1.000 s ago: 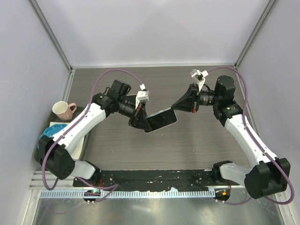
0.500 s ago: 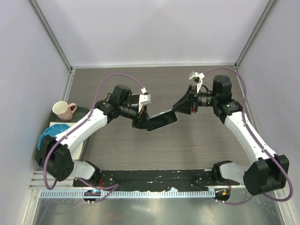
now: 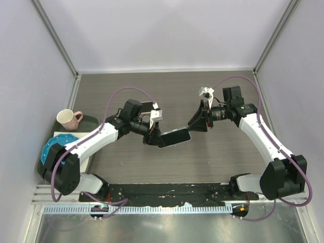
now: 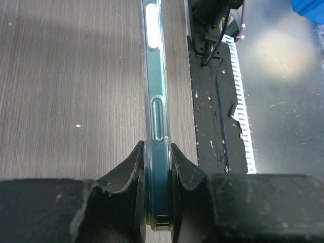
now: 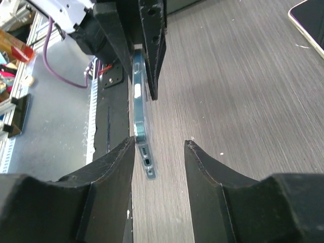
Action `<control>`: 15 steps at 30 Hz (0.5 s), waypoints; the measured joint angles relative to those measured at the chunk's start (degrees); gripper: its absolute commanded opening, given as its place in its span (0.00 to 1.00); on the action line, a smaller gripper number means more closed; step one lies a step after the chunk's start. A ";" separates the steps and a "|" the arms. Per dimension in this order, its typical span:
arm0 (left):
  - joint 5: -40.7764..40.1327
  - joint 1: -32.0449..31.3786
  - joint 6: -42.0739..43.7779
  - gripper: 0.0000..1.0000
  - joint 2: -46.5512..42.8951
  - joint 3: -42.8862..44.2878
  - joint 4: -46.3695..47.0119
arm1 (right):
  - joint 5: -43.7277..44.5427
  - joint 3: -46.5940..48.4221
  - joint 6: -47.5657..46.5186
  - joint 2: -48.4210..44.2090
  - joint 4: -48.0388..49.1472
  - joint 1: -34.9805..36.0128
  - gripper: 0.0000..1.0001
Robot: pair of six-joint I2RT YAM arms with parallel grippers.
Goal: Take the phone out of the phone case
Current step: Remove the phone case from the phone.
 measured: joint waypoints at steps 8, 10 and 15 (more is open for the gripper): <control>4.22 -0.02 -0.61 0.00 0.02 0.00 0.55 | -1.68 1.73 -12.55 -0.52 -10.99 0.61 0.31; 4.72 0.00 -0.81 0.00 0.02 0.00 0.55 | -2.12 1.73 -13.92 -0.87 -12.15 1.27 0.07; 6.75 0.13 -1.03 0.00 0.02 0.00 0.50 | -3.17 1.86 -15.52 -2.08 -14.01 2.10 0.01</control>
